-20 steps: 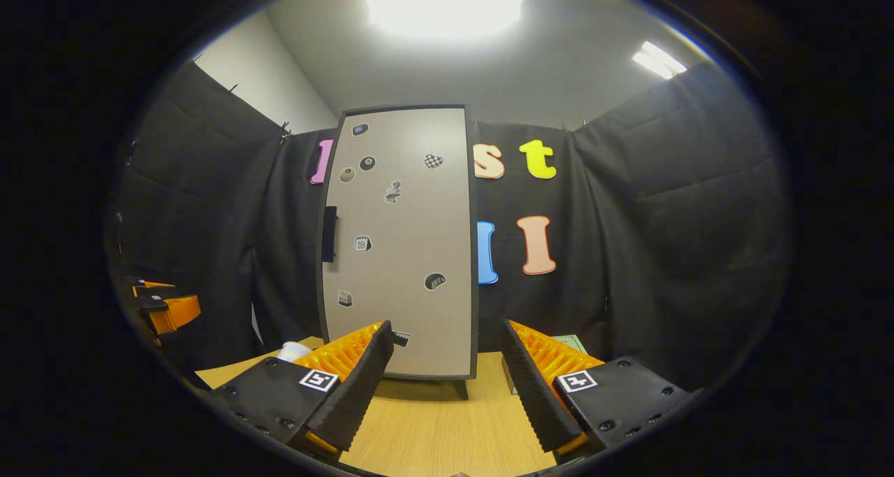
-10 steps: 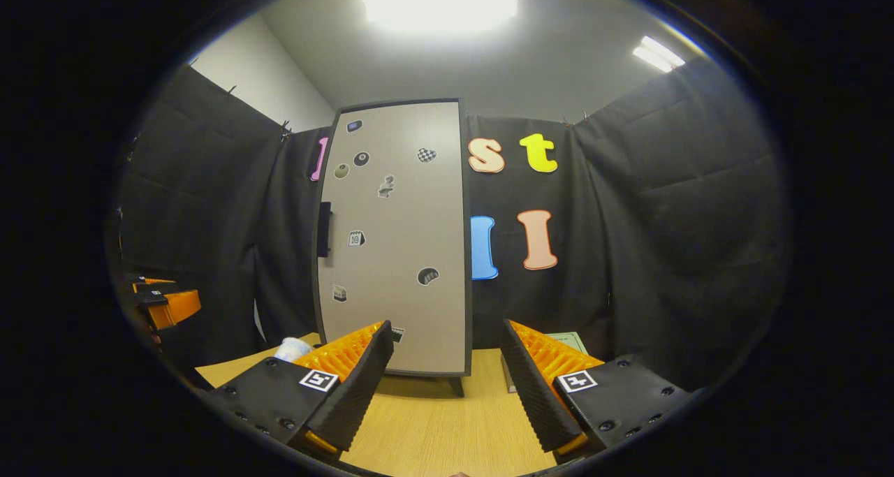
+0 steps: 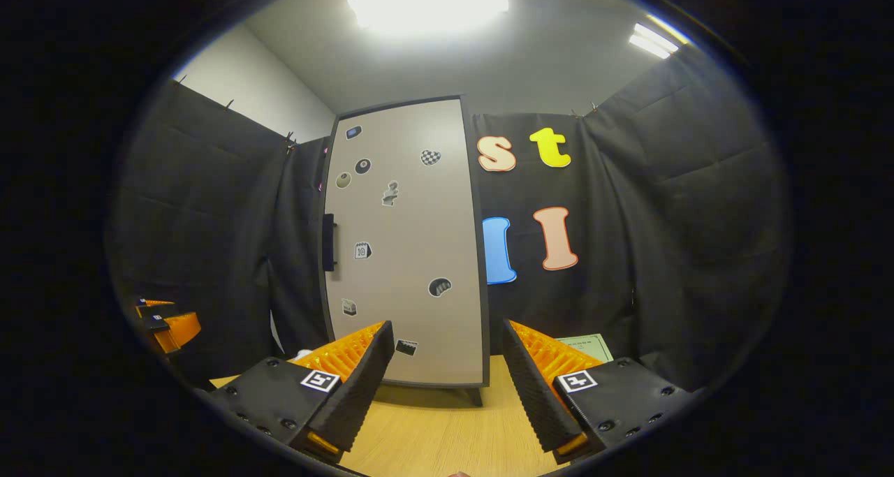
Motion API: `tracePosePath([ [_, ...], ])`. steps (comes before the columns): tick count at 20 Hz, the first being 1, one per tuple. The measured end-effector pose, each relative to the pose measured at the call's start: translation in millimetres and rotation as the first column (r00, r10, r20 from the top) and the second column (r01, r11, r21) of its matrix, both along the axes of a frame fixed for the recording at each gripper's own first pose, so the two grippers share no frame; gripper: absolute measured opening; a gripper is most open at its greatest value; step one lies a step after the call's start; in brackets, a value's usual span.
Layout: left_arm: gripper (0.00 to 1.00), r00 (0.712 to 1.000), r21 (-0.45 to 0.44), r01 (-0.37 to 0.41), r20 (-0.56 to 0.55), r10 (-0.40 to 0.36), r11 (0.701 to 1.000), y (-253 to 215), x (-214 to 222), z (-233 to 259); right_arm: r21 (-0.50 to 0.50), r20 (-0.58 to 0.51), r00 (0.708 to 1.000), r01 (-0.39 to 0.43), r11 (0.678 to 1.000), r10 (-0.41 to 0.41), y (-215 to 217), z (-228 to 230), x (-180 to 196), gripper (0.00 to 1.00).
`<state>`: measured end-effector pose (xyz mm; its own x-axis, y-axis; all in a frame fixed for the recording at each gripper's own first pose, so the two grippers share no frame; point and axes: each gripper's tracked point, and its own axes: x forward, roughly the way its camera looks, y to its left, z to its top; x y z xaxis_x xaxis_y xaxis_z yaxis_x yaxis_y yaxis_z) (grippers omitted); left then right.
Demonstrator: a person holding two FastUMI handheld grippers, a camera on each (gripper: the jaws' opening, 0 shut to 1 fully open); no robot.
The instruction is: Open the cabinet door with the right hand, grasp the bottle in the cabinet with the left hand and place it on the coaster, then close the cabinet door with the right hand.
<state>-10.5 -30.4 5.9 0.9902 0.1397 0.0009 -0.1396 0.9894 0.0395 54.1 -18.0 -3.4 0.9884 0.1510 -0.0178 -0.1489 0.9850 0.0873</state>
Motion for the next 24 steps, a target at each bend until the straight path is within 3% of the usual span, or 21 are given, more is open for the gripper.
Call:
tracePosePath([
  [10, 0.79, 1.0, -0.029, 0.012, 0.003, -0.011, 1.0, 42, 59, -16, -0.049, 0.043, 0.997, -0.061, 0.997, 0.063, 72, 39, 65, 0.97],
  [20, 0.81, 0.995, 0.002, -0.1, 0.018, 0.1, 0.995, 126, 71, -28, -0.039, 0.023, 0.985, -0.167, 0.985, 0.168, 171, 55, 119, 0.97],
  [24, 0.79, 0.991, 0.012, -0.136, 0.007, 0.136, 0.991, 159, 72, -39, -0.052, 0.02, 0.984, -0.173, 0.984, 0.174, 199, 55, 139, 0.97],
])
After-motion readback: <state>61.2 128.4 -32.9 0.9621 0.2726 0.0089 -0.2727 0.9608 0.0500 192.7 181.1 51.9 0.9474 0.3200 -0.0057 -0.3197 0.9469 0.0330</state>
